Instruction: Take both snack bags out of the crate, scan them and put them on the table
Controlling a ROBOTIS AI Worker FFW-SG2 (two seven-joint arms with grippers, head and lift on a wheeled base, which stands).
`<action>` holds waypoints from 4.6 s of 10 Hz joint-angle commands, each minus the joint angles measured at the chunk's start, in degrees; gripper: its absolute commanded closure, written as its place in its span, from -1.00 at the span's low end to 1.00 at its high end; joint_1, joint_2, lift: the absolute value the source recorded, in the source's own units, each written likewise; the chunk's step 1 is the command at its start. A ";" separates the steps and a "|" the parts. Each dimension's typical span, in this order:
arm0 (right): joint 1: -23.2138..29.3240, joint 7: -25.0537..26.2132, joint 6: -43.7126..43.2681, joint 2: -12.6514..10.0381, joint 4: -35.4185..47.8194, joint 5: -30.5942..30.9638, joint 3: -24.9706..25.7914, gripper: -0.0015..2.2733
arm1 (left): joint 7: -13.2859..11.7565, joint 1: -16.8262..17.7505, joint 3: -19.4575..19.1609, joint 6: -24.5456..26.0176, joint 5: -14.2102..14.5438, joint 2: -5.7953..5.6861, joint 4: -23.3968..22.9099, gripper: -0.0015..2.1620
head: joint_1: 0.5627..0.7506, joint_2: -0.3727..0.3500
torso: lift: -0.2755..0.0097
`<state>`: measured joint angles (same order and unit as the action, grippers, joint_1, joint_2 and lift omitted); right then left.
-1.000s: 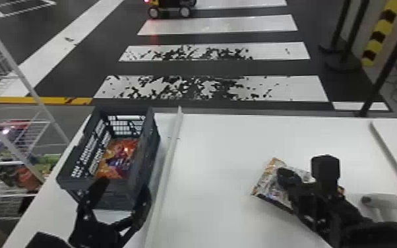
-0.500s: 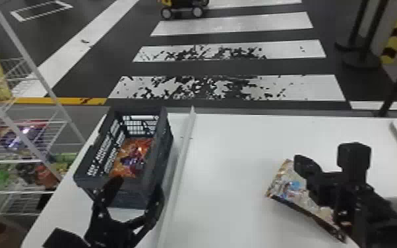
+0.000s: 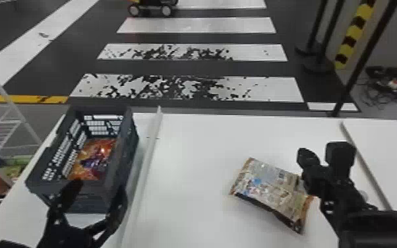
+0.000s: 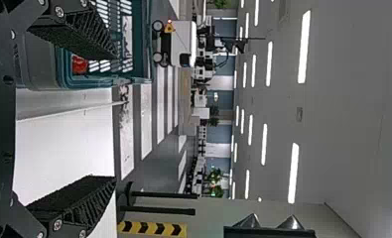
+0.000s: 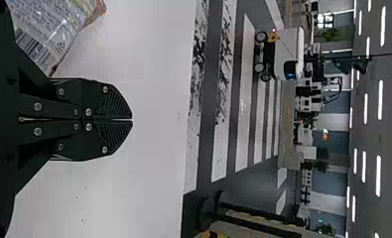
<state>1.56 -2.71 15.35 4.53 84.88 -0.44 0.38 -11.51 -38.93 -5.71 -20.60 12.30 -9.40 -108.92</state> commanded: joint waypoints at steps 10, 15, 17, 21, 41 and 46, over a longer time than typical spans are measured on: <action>3.36 -0.72 18.71 2.68 5.82 5.80 -0.03 0.95 | 0.00 0.17 -0.09 0.00 0.09 0.09 0.47 -0.87 | 0.41 -0.07 | 0.27; 7.93 -3.44 32.95 2.50 17.16 5.80 -0.03 0.95 | 0.00 0.26 -0.09 0.00 0.09 0.17 0.55 -0.87 | 0.41 -0.05 | 0.27; 10.04 -5.03 37.70 2.50 21.47 5.54 0.24 0.95 | 0.00 0.26 0.00 0.17 0.09 0.17 0.64 -0.87 | 0.41 -0.02 | 0.27; 13.03 -8.28 41.91 2.15 27.18 4.40 0.41 0.95 | 0.00 0.26 0.00 0.17 0.09 0.26 0.64 -0.87 | 0.41 0.02 | 0.27; 19.53 -5.03 40.51 1.62 43.09 3.08 7.62 -0.93 | 0.00 0.79 0.17 0.00 0.09 0.17 1.79 -0.87 | 0.41 -0.04 | 0.27; 17.16 -8.45 36.64 2.41 35.36 4.48 11.66 -0.93 | -0.18 0.88 0.26 0.00 0.18 0.00 2.22 -0.87 | 0.41 -0.28 | 0.27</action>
<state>19.36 -11.04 53.24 6.86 121.92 3.98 11.79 -11.63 -38.05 -5.43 -20.60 12.44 -9.33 -106.70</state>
